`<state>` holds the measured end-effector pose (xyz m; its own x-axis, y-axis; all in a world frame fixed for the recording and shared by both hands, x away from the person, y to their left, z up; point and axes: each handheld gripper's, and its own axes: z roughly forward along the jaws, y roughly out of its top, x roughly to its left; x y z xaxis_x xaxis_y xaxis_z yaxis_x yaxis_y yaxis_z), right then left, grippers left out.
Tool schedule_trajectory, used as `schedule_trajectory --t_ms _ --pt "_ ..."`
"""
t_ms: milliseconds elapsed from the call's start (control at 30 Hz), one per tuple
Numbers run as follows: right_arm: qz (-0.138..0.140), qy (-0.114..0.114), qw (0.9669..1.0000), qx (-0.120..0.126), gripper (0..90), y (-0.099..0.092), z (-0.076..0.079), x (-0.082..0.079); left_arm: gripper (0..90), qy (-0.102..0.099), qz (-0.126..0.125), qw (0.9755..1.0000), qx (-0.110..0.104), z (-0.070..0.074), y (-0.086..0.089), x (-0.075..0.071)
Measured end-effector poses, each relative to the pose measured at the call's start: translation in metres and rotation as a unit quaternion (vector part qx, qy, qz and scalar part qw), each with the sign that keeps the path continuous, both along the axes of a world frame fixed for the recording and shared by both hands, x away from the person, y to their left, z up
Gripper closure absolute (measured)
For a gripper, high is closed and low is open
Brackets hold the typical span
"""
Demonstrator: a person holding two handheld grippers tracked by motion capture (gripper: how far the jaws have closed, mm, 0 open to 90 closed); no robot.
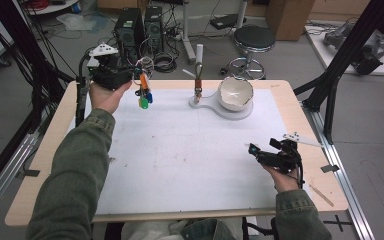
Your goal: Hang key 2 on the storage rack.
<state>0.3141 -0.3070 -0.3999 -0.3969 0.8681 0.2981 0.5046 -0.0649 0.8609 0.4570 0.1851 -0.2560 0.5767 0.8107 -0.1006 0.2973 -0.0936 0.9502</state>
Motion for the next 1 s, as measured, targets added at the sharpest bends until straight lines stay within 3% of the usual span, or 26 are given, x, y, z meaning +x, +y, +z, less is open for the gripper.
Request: schedule_trajectory --t_ms 367,633,1000 --pt "-0.008 -0.007 0.9999 0.000 0.7 -0.003 0.001 -0.006 86.8 0.015 -0.008 0.9999 0.001 -0.005 -0.027 0.024" --pt "-0.009 -0.007 0.9999 0.002 0.7 -0.006 -0.001 -0.006 86.8 0.006 -0.013 0.9999 0.009 0.006 -0.053 0.034" --pt "-0.009 -0.009 0.9999 0.008 0.7 -0.008 0.000 -0.007 86.8 0.019 0.006 0.9995 0.023 -0.002 -0.067 0.054"
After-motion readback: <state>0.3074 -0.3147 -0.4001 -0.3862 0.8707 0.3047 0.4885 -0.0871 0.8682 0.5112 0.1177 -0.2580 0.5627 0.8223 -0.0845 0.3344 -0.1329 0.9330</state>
